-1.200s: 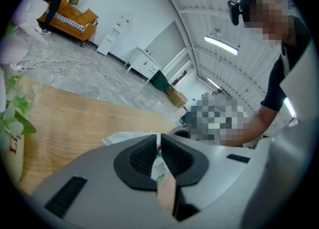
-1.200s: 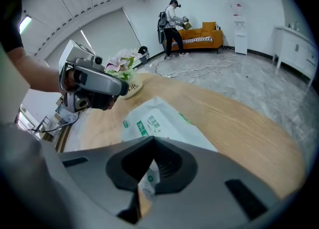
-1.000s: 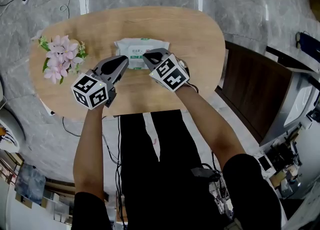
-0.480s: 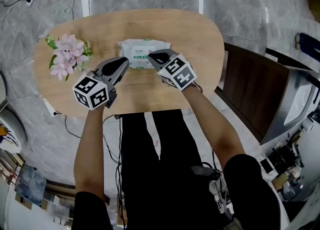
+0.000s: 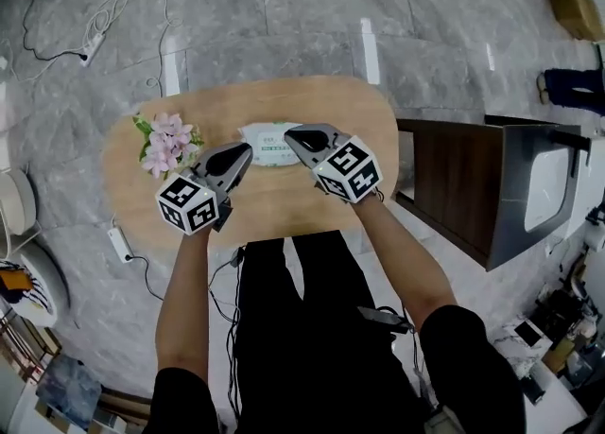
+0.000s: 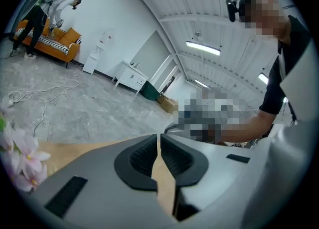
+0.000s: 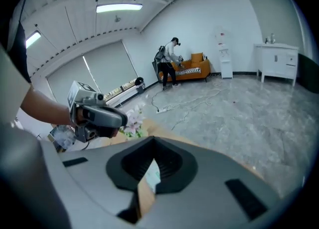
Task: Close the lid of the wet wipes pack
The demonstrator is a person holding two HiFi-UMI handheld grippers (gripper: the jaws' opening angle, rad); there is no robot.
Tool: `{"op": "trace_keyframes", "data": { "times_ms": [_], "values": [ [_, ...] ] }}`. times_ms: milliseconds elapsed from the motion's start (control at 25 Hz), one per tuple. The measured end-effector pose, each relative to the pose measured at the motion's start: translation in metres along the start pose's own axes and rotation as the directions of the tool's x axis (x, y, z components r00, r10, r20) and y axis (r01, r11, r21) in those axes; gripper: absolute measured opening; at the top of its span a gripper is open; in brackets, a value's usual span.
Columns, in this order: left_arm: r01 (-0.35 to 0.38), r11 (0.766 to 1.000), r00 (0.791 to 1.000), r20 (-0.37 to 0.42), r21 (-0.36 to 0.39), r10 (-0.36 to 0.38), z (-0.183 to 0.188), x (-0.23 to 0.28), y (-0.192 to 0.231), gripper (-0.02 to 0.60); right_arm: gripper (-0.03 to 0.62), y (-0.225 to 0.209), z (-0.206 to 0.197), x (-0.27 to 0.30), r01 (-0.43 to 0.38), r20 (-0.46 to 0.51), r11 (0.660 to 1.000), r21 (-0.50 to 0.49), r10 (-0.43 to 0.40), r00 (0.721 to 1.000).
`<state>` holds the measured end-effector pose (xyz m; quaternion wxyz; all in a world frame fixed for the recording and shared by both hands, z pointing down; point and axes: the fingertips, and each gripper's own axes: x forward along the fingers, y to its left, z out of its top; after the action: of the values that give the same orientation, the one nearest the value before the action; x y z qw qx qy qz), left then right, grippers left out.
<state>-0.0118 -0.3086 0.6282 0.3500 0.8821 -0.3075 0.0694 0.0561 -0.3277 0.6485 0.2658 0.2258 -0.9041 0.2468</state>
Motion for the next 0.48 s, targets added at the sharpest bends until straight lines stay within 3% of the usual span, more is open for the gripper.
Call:
{"op": "trace_keyframes", "data": {
  "times_ms": [320, 480],
  "values": [
    [0.053, 0.991, 0.991, 0.117, 0.126, -0.068, 0.114, -0.066, -0.094, 0.023, 0.011, 0.073, 0.137, -0.119, 0.042, 0.235, 0.998, -0.041, -0.031, 0.971],
    [0.072, 0.975, 0.979, 0.174, 0.210, -0.109, 0.168, -0.093, -0.133, 0.020, 0.011, 0.102, 0.195, -0.179, 0.082, 0.362, 0.993, -0.082, -0.047, 0.931]
  ]
}}
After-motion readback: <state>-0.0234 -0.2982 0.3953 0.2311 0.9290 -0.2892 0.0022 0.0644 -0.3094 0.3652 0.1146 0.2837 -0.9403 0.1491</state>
